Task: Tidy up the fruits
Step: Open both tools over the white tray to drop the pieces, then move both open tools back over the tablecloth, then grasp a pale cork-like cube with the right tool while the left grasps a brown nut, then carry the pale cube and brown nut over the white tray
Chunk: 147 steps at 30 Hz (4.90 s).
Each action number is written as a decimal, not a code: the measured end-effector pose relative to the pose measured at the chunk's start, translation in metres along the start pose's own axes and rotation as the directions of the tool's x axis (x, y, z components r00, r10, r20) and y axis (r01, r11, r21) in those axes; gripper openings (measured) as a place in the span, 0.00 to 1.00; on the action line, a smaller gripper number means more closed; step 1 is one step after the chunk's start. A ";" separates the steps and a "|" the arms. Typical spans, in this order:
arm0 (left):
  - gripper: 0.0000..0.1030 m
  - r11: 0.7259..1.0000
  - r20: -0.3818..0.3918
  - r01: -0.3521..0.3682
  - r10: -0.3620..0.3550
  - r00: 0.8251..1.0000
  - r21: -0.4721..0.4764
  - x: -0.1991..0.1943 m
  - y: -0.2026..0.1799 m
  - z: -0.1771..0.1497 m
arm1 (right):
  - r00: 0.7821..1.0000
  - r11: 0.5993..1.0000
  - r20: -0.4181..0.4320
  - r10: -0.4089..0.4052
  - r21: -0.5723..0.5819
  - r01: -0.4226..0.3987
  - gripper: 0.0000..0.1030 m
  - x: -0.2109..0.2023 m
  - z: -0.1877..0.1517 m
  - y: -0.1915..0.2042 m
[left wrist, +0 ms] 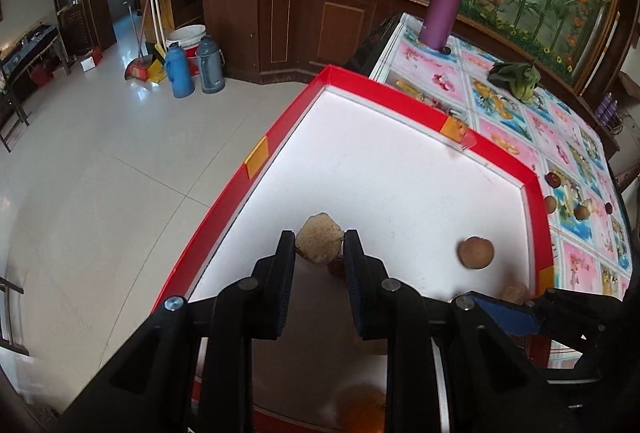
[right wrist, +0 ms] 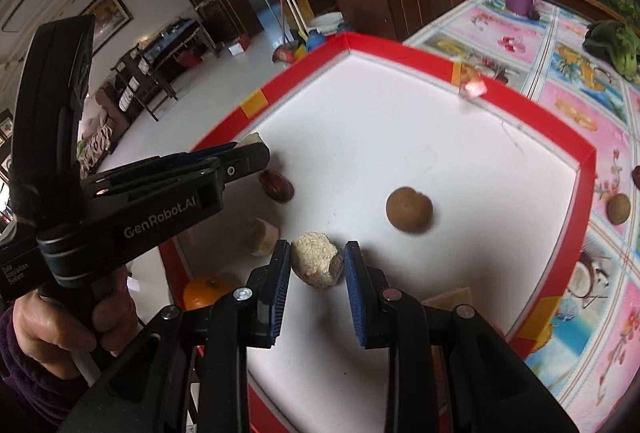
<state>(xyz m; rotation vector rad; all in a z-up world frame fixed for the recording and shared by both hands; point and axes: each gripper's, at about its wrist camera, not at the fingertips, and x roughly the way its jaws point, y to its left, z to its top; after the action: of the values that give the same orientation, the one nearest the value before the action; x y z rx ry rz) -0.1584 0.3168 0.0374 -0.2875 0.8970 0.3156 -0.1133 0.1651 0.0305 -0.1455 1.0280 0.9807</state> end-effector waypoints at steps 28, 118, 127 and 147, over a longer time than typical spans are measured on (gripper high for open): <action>0.61 0.977 0.084 0.075 -0.093 0.992 0.200 -0.055 -0.101 0.008 | 0.980 0.992 0.197 -0.042 0.128 0.017 0.50 -0.102 -0.029 -0.077; 0.22 0.865 -0.021 0.307 -0.326 0.945 0.398 -0.051 -0.292 -0.048 | 0.859 0.818 0.279 -0.430 0.523 0.240 0.26 -0.219 -0.113 -0.284; 0.22 0.881 0.021 0.286 -0.317 0.948 0.378 -0.070 -0.260 -0.058 | 0.869 0.846 0.243 -0.431 0.444 0.295 0.26 -0.204 -0.121 -0.223; 0.22 0.907 0.054 0.287 -0.318 0.947 0.309 -0.082 -0.193 -0.082 | 0.897 0.915 0.244 -0.368 0.267 0.302 0.26 -0.170 -0.104 -0.127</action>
<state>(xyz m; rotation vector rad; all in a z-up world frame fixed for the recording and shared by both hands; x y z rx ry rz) -0.1907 0.0971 0.0761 -0.1257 0.7715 -0.0948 -0.1127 -0.0692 0.0638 0.0088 0.7993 0.5435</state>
